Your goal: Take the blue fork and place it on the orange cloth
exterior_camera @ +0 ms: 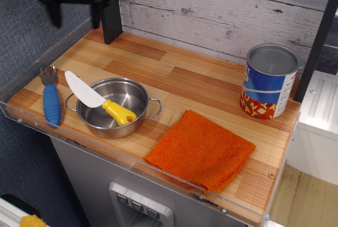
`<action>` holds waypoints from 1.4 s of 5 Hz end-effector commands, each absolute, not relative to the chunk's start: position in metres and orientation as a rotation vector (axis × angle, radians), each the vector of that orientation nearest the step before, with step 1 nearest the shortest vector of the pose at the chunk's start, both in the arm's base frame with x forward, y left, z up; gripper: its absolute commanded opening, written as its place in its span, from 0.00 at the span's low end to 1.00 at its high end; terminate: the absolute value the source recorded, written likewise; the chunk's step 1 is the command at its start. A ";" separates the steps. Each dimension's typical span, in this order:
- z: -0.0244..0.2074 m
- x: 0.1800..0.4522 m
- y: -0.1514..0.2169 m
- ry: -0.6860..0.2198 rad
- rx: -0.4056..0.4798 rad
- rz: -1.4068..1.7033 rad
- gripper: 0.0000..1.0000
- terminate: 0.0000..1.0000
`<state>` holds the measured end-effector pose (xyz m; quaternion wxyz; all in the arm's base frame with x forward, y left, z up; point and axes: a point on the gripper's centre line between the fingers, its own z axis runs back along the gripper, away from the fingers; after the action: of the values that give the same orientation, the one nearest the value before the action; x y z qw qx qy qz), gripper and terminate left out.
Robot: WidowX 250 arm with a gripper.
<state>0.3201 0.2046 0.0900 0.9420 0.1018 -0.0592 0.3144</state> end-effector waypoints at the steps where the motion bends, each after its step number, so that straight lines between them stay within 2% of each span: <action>1: 0.099 0.278 0.238 -0.153 0.244 0.757 1.00 0.00; 2: 0.094 0.264 0.238 -0.129 0.222 0.766 1.00 0.00; 5: 0.079 0.244 0.223 -0.058 0.215 0.930 1.00 0.00; 6: 0.072 0.233 0.224 -0.061 0.240 0.953 1.00 0.00; 7: 0.057 0.231 0.222 -0.076 0.209 0.978 1.00 0.00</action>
<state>0.2317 0.2189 0.0429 0.8791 0.0923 -0.0186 0.4672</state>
